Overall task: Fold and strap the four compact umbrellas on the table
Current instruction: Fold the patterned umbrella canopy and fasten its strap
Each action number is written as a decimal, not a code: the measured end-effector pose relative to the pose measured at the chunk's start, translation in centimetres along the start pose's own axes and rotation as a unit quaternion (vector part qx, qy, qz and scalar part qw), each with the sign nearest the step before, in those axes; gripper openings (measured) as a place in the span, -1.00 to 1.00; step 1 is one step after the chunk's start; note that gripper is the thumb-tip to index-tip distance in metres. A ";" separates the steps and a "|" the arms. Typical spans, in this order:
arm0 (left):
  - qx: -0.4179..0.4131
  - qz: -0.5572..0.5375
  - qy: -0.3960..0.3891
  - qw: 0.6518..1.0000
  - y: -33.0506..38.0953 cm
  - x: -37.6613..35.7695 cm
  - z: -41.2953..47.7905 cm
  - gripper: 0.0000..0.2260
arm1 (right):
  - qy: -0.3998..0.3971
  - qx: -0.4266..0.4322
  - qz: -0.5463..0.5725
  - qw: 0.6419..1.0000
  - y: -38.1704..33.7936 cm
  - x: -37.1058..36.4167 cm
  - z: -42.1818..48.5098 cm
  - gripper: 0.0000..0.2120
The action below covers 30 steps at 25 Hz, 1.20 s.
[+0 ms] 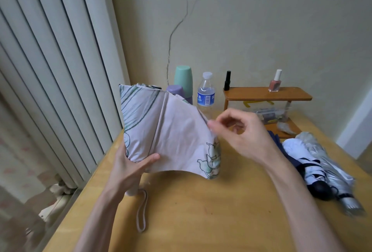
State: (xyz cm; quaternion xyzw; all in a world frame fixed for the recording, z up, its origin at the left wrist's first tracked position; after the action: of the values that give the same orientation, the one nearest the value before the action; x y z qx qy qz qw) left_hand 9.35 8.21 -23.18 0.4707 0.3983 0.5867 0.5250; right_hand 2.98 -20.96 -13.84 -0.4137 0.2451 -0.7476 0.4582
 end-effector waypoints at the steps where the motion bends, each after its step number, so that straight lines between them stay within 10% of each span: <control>1: -0.003 0.000 0.002 1.000 0.0 -0.1 0.0 -0.30 | -0.008 0.004 -0.044 0.999 0.2 -0.3 0.0 -0.88; 12: 0.020 -0.027 0.000 0.999 -0.3 0.2 0.2 -0.29 | -0.025 0.000 0.050 0.998 1.6 -0.2 0.0 -0.84; 21: 0.006 -0.025 -0.005 1.000 -0.3 -1.3 0.2 -0.20 | 0.030 0.001 -0.093 0.995 1.8 -3.0 0.2 -0.72; 30: 0.017 -0.043 -0.010 0.999 0.2 -1.5 0.1 -0.10 | -0.078 -0.060 0.206 0.974 1.2 -1.1 -0.4 -0.86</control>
State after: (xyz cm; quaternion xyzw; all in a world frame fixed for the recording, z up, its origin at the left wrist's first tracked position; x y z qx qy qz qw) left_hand 9.42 6.71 -23.11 0.4674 0.4227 0.5525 0.5455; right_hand 3.47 -20.58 -15.39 -0.4385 0.3329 -0.5863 0.5943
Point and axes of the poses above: each hand's wrist, its own z-axis towards the middle knuckle, its own x-axis out of the back of the hand, y = z × x, the point moved 1 cm from there along z, towards the middle knuckle, and after that the axes turned 3 degrees about x, right-handed, at the moved point
